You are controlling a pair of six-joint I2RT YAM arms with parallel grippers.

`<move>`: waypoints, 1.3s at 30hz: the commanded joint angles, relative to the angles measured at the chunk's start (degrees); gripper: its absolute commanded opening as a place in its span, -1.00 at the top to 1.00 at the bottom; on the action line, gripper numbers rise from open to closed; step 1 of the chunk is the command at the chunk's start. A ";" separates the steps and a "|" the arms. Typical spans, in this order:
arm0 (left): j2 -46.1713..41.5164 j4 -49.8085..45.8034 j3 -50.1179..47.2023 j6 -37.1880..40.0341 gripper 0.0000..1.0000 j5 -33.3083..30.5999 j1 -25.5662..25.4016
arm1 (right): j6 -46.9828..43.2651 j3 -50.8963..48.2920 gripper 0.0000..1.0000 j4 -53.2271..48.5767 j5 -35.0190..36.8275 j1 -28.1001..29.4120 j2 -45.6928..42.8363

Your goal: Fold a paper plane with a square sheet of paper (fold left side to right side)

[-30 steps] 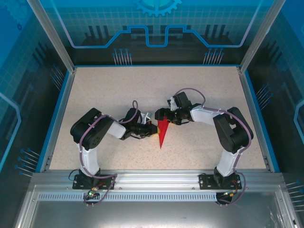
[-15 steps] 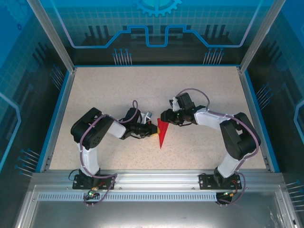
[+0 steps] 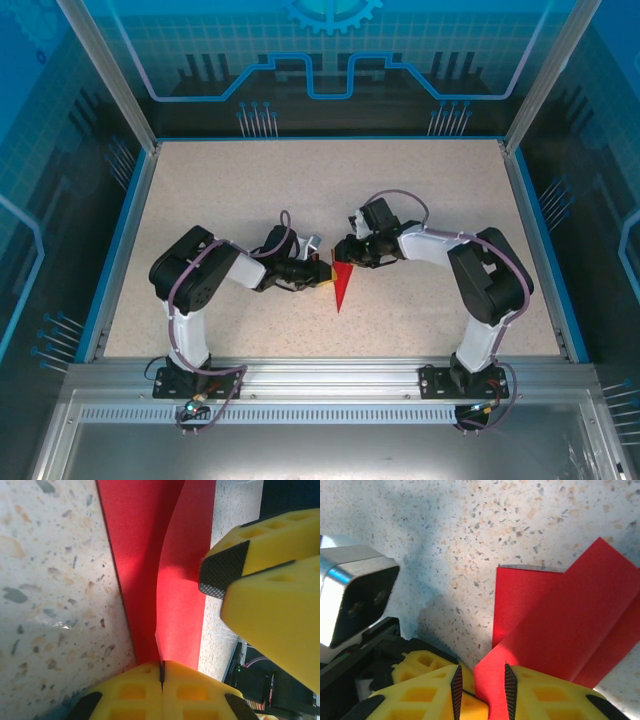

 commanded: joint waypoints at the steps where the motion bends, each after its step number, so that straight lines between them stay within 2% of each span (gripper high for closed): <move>1: 3.45 -3.34 0.99 2.45 1.00 -3.57 -0.05 | -1.73 1.22 0.38 -3.89 2.15 0.83 0.97; 23: 5.04 -3.62 1.76 1.83 1.00 -2.94 0.01 | -2.55 0.60 0.40 -6.66 4.24 0.63 3.16; 33: 4.56 -3.44 1.59 1.74 1.00 -2.96 0.01 | -2.64 -2.03 0.51 -8.03 4.45 -0.58 4.82; 39: 0.79 -2.82 0.00 0.80 0.83 -3.37 -0.03 | -2.58 -3.83 0.57 -7.00 4.62 -0.89 5.17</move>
